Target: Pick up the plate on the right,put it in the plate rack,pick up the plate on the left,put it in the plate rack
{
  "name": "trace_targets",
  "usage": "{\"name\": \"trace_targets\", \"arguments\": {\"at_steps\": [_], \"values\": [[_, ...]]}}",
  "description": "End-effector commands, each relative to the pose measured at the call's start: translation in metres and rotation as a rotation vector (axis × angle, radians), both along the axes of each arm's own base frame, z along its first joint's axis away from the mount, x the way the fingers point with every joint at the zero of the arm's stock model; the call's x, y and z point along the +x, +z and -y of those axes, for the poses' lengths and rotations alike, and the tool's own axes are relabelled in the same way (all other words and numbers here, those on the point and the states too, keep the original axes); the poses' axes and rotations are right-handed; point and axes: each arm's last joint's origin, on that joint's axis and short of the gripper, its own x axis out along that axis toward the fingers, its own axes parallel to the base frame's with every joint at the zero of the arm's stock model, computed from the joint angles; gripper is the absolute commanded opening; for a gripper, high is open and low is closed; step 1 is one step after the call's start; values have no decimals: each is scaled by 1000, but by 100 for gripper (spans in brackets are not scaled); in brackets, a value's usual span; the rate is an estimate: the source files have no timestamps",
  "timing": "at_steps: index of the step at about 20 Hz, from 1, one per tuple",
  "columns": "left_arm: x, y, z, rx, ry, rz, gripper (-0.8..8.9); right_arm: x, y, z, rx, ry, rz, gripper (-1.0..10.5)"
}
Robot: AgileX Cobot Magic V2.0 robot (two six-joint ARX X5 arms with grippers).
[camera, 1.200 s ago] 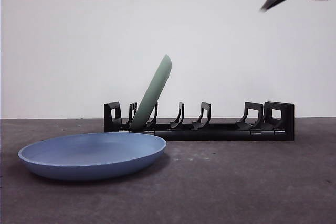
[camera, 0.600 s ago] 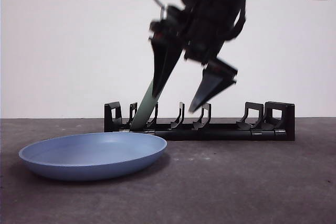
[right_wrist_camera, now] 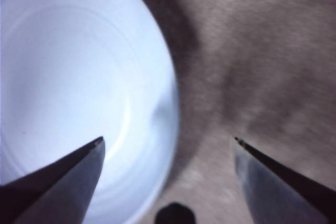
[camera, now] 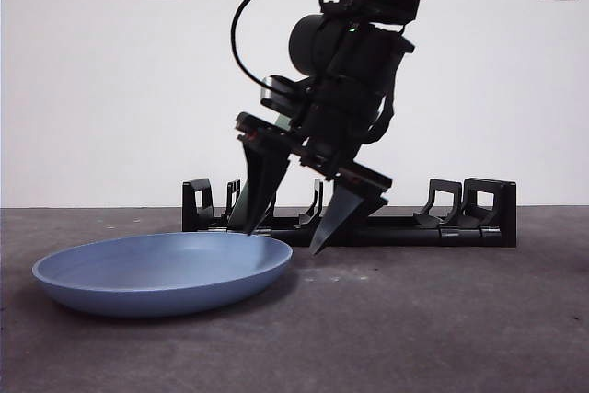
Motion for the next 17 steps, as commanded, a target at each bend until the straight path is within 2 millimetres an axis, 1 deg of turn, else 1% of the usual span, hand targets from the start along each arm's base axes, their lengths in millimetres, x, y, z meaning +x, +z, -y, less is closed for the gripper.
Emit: {"name": "trace_targets", "arguments": {"at_steps": [1, 3, 4, 6, 8, 12, 14, 16, 17], "values": [[2, -1, 2, 19, -7, 11, 566, -3, -14, -8, -13, 2, -25, 404], [2, -2, 4, 26, -16, 12, 566, -4, -20, -13, -22, 1, -33, 392], [1, -2, 5, 26, -22, 13, 566, -4, -21, -14, -22, -2, -35, 326], [1, -2, 5, 30, -24, 15, 566, -4, -21, -14, -19, -3, -31, 131], [1, -2, 5, 37, -15, 18, 566, -4, -21, -14, -21, -5, -35, -13], [1, -2, 6, 39, -21, 16, 566, -4, -21, -13, -31, -7, -37, -17], [0, -3, 8, 57, -59, 23, 566, -5, -15, -9, -36, -9, -41, -17], [1, -4, 13, 72, -87, 17, 566, -7, 1, -1, -31, -7, -27, -17], [3, -6, 16, 98, -101, 24, 566, -9, 14, 5, -24, -9, -12, -17]]}}
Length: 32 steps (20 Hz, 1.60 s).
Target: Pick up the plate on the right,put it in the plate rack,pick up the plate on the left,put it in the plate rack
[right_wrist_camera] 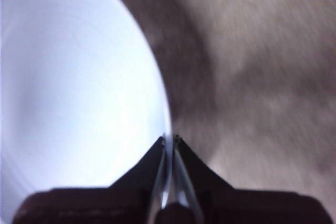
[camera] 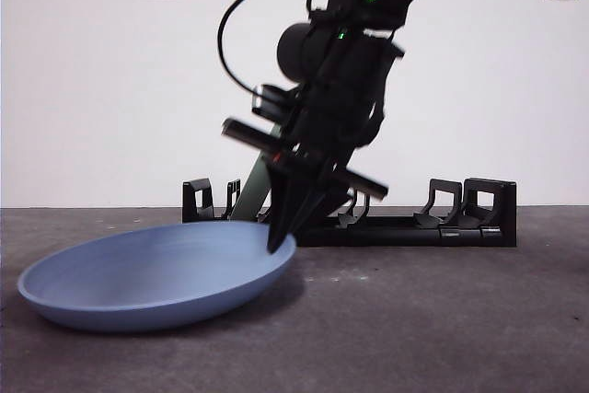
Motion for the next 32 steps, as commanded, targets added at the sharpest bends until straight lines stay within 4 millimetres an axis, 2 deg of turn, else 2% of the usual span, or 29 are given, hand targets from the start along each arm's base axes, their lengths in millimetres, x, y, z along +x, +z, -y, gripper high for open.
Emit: {"name": "trace_targets", "arguments": {"at_steps": [1, 6, 10, 13, 16, 17, 18, 20, 26, 27, 32], "values": [[3, -4, 8, 55, -38, 15, 566, -5, 30, 15, 8, 12, 55, -17], [9, -15, 40, 185, -162, 40, 566, -24, 106, 64, 51, -39, 150, -17], [15, -24, 81, 324, -259, 232, 566, -43, 141, 111, 28, -82, 142, -17], [22, -31, 113, 416, -319, 418, 566, -55, 152, 134, 45, -86, 96, -16], [27, -43, 138, 471, -368, 485, 560, -63, 161, 146, 71, -103, 92, -16], [30, -47, 144, 491, -367, 492, 525, -65, 164, 148, 74, -105, 91, -16], [32, -51, 148, 507, -359, 495, 437, -67, 165, 149, 72, -104, 89, -16], [35, -57, 153, 519, -353, 480, 307, -70, 166, 151, 65, -95, 83, -16], [27, -57, 157, 487, -353, 461, 20, -70, 166, 151, 65, -95, 81, -16], [26, -57, 158, 476, -359, 451, -11, -70, 166, 151, 65, -95, 81, -16], [23, -58, 160, 441, -369, 422, -8, -70, 166, 151, 65, -95, 82, -16]]}}
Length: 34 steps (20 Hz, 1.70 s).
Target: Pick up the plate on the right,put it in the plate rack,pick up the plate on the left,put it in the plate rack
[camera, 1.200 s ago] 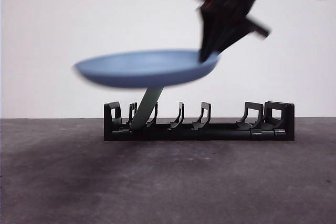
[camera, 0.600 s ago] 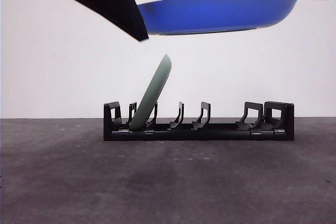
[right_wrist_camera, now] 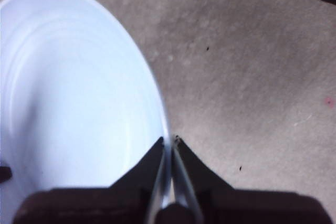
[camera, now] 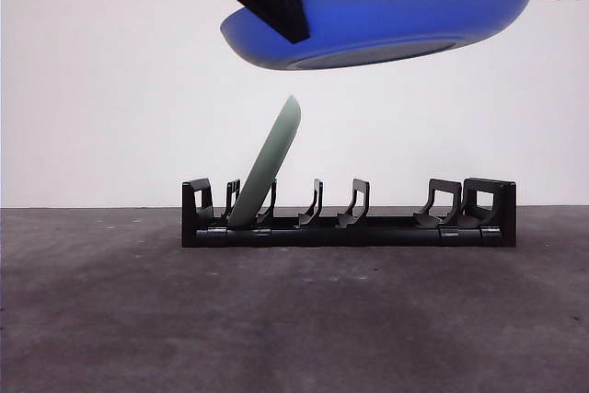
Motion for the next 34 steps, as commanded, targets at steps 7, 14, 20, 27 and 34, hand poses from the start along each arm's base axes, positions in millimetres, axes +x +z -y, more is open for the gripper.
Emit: {"name": "trace_targets", "arguments": {"at_steps": [7, 14, 20, 27, 34], "values": [[0, -1, 0, -39, 25, -58, -8, 0, 1, -1, 16, 6, 10, 91], [1, 1, 2, -143, 21, -175, -8, -27, 46, 9, 60, -6, 213, 349], [28, 23, 13, -574, 80, -295, -8, -104, 110, 38, 111, -85, 524, 344], [92, 45, 14, -1142, 197, -361, -9, -182, 125, 67, 102, -157, 648, 344], [153, 11, 29, -1203, 324, -412, -9, -207, 118, 74, 125, -118, 586, 343]]}}
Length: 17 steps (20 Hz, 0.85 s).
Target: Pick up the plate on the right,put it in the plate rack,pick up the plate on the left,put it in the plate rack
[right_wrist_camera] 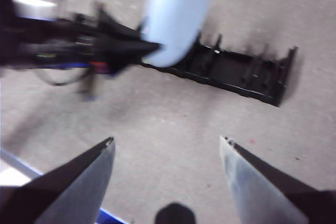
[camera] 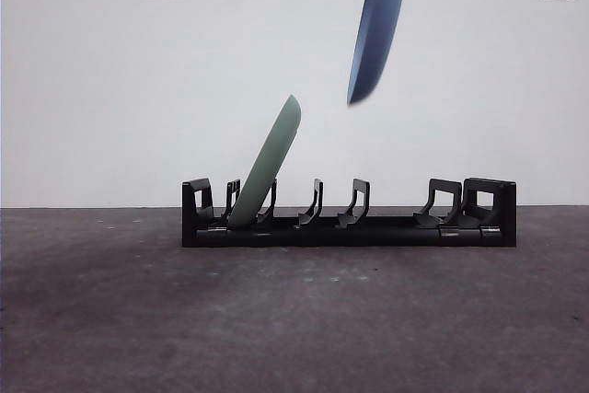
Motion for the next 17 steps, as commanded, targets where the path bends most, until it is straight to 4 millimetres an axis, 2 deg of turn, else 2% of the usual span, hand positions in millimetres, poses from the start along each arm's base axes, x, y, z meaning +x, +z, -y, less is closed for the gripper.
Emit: {"name": "trace_targets", "arguments": {"at_steps": [1, 5, 8, 13, 17], "values": [[19, 1, 7, -33, 24, -16, -9, -4, -2, 1, 5, 7, -20, 343], [48, -6, 18, -27, 68, -29, -8, -4, -2, 1, 6, 8, -20, 343], [66, -20, 20, -7, 109, -76, -9, -4, -2, 1, 6, 8, -20, 343], [83, -48, 19, 37, 139, -125, -9, -4, -2, 1, 6, 9, -21, 343], [88, -61, 21, 57, 145, -150, -9, -4, -2, 1, 5, 9, -21, 343]]}}
